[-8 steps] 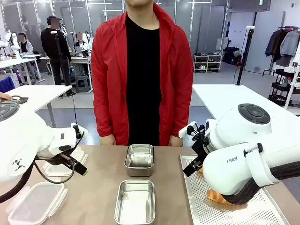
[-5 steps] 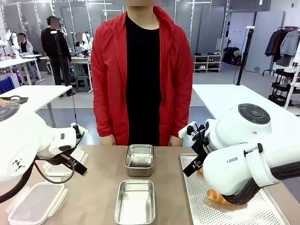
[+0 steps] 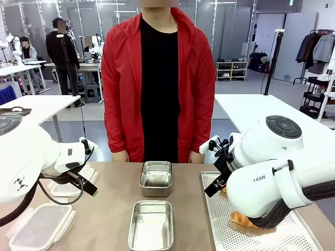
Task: Place the bread into the airtight container.
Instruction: Pick up a Butter Roll and place it into an empty Airtight Container.
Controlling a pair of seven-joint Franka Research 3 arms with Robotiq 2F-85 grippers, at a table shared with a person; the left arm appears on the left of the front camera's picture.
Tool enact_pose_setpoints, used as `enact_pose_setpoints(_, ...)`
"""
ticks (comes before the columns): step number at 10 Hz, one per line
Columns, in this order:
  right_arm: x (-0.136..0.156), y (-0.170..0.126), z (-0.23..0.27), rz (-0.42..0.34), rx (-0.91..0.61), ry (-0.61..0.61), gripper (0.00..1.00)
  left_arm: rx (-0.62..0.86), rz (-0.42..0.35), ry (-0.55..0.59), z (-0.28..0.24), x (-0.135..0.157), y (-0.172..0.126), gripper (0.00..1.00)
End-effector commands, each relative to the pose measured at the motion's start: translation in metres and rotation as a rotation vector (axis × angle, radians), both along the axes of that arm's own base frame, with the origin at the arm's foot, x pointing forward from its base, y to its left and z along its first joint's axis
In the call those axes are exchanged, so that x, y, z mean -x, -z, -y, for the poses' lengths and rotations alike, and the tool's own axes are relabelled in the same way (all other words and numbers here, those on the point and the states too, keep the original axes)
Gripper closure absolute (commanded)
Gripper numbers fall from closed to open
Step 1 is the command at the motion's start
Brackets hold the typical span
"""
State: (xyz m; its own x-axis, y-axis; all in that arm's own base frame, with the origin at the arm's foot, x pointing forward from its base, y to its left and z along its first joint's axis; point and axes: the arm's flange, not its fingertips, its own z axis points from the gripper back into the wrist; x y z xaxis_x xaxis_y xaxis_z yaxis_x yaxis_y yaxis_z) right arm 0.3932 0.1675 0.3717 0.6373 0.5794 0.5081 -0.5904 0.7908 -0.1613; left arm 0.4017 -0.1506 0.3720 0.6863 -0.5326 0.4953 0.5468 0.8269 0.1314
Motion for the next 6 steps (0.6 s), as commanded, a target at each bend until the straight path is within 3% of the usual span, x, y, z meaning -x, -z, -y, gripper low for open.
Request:
enact_pose_setpoints(1,0.0,0.0,0.0,-0.001,-0.002,0.003,0.0,0.0,0.0,-0.001,0.0,0.0,0.0,0.0)
enact_pose_setpoints(2,0.0,0.0,0.0,0.0,0.0,0.0,0.0,0.0,0.0,0.0,0.0,0.0,0.0,0.0)
enact_pose_setpoints(3,-0.005,-0.035,0.007,0.001,-0.056,0.003,0.0,0.032,-0.031,-0.019,0.001,-0.011,-0.025,0.0)
enact_pose_setpoints(6,-0.001,-0.147,0.036,-0.044,-0.038,-0.068,0.0,0.105,-0.095,-0.058,-0.02,-0.034,-0.146,0.0)
